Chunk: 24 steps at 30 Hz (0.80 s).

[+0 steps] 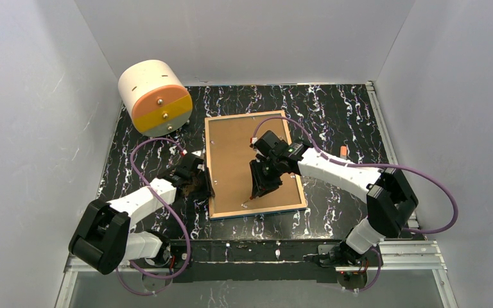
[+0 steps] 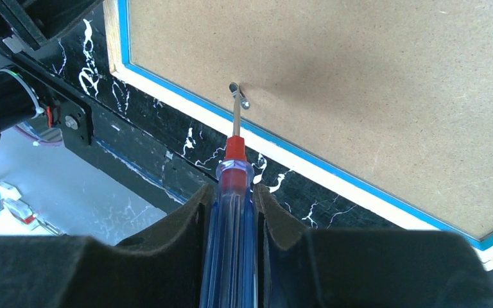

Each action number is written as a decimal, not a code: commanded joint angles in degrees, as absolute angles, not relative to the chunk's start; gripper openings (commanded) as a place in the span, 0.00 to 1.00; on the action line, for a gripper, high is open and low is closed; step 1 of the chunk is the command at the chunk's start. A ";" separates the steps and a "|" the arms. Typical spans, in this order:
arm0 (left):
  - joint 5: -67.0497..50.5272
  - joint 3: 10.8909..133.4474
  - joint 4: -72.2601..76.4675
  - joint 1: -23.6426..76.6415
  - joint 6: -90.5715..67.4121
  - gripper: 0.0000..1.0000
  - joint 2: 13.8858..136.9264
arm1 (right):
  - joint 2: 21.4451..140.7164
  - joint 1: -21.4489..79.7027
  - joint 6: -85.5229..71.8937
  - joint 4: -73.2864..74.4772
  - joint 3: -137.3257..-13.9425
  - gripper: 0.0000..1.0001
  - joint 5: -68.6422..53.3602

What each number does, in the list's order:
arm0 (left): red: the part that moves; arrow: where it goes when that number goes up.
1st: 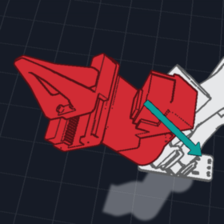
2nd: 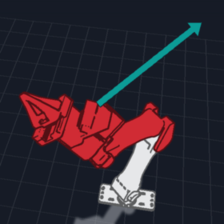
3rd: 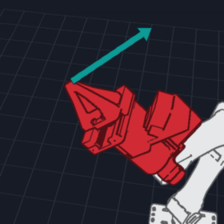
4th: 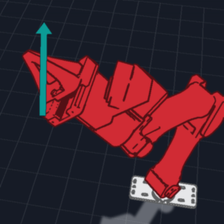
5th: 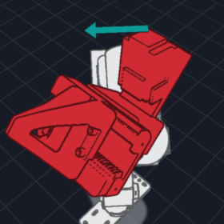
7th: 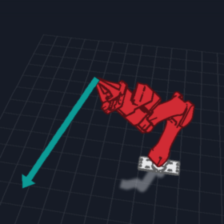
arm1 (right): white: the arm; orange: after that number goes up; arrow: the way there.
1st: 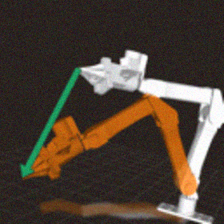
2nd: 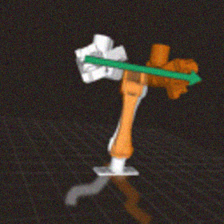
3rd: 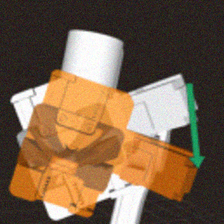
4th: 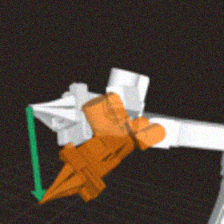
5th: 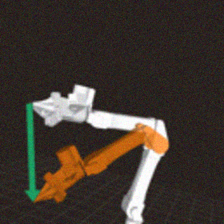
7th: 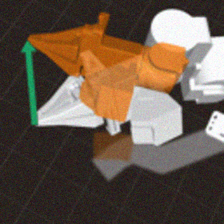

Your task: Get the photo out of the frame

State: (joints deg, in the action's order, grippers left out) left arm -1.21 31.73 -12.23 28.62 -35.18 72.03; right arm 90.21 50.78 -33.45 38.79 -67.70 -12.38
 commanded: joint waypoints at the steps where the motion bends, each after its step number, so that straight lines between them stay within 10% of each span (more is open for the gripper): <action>1: 1.20 30.40 -16.94 28.92 -34.28 0.34 73.17 | 87.17 50.73 -33.81 36.75 -67.82 0.01 -13.97; 24: -2.89 30.30 -15.91 28.92 -34.54 0.45 76.38 | 85.35 50.72 -41.69 38.60 -70.49 0.01 4.72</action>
